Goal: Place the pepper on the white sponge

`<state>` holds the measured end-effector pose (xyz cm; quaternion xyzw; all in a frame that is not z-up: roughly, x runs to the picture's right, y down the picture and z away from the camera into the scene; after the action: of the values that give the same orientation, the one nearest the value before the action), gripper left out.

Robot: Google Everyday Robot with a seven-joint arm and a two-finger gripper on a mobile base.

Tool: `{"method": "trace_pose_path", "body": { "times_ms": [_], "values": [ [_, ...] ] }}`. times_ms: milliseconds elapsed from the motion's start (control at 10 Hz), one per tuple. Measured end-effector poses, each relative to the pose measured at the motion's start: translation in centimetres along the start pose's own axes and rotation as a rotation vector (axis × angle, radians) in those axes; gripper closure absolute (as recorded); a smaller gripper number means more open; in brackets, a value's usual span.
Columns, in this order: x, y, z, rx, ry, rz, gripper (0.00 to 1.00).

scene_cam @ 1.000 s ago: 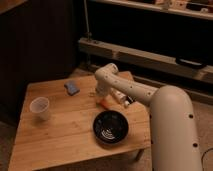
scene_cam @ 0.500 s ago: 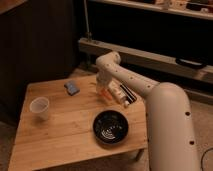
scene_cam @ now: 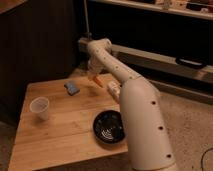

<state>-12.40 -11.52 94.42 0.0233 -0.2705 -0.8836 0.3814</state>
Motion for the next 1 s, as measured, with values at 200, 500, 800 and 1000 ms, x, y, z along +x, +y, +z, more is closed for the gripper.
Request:
{"method": "trace_pose_path", "body": {
  "times_ms": [200, 500, 800, 1000],
  "values": [
    [4.1, -2.2, 0.0, 0.011, 0.021, -0.074, 0.73],
    [6.3, -5.2, 0.2, 0.042, 0.040, -0.134, 0.73],
    [4.9, -6.9, 0.9, 0.092, 0.041, -0.137, 0.73],
    [5.0, -7.9, 1.6, 0.116, 0.038, -0.140, 0.73]
  ]
}}
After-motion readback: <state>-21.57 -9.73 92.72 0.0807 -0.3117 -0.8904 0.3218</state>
